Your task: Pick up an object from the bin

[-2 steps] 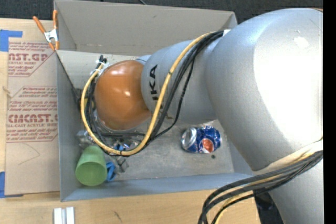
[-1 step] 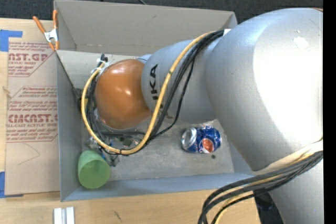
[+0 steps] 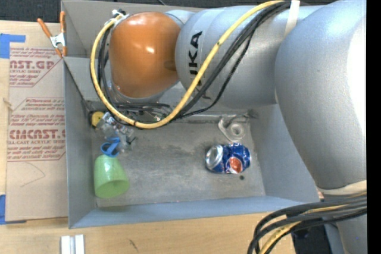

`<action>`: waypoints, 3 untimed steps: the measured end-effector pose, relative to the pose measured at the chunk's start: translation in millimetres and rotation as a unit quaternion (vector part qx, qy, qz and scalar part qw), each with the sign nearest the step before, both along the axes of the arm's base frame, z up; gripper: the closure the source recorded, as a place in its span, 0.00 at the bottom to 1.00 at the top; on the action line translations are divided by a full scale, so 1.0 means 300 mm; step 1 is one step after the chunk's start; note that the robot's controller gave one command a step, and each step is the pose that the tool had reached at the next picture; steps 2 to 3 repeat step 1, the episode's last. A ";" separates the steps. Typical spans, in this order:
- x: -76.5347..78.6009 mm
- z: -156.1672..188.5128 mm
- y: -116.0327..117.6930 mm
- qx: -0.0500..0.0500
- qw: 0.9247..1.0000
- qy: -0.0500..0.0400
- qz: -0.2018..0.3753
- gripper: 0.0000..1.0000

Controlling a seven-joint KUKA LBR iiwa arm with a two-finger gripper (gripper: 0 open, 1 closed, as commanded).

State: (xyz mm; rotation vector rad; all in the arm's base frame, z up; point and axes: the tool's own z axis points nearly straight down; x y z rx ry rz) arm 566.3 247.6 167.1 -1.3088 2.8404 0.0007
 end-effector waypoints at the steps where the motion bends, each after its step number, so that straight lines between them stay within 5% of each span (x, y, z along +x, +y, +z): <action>1: -0.113 0.773 -0.017 -0.001 0.998 0.000 0.058 1.00; 3: -0.113 0.773 -0.017 -0.001 0.998 0.000 0.058 1.00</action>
Offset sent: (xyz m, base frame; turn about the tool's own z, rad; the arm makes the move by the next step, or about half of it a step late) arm -0.0347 -0.0066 0.2262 -0.1178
